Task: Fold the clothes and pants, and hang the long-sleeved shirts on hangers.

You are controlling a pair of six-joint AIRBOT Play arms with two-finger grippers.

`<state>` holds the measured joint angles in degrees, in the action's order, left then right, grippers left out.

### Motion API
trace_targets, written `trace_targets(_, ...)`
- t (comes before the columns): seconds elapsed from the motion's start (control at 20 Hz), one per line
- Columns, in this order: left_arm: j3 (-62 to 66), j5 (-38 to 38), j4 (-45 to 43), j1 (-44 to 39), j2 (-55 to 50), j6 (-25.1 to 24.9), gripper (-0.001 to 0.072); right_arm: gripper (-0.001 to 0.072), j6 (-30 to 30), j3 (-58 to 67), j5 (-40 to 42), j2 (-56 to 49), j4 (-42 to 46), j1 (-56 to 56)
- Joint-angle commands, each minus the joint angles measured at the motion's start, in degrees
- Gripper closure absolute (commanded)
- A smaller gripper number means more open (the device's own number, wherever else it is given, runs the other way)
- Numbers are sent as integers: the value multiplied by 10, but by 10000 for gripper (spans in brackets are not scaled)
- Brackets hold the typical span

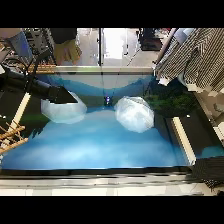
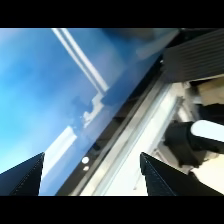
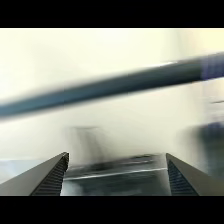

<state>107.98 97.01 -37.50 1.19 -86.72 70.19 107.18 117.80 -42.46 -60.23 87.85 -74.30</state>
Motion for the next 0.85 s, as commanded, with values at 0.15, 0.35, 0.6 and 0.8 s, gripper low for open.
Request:
trace_targets(0.15, 0, -47, -589, -21, 15, 170, 70, 103, -202, -81, -317, -8, -449, 321)
trace_targets(0.35, 0, -244, -592, -20, 71, 180, 67, 115, -213, -215, -339, -45, -247, 613)
trace_targets(0.6, 0, -431, -537, -25, 87, 179, 67, 128, -259, -263, -140, -87, -85, 800)
trace_targets(0.8, 0, -443, -537, -25, 81, 179, 67, 128, -259, -263, -116, -90, -85, 868)
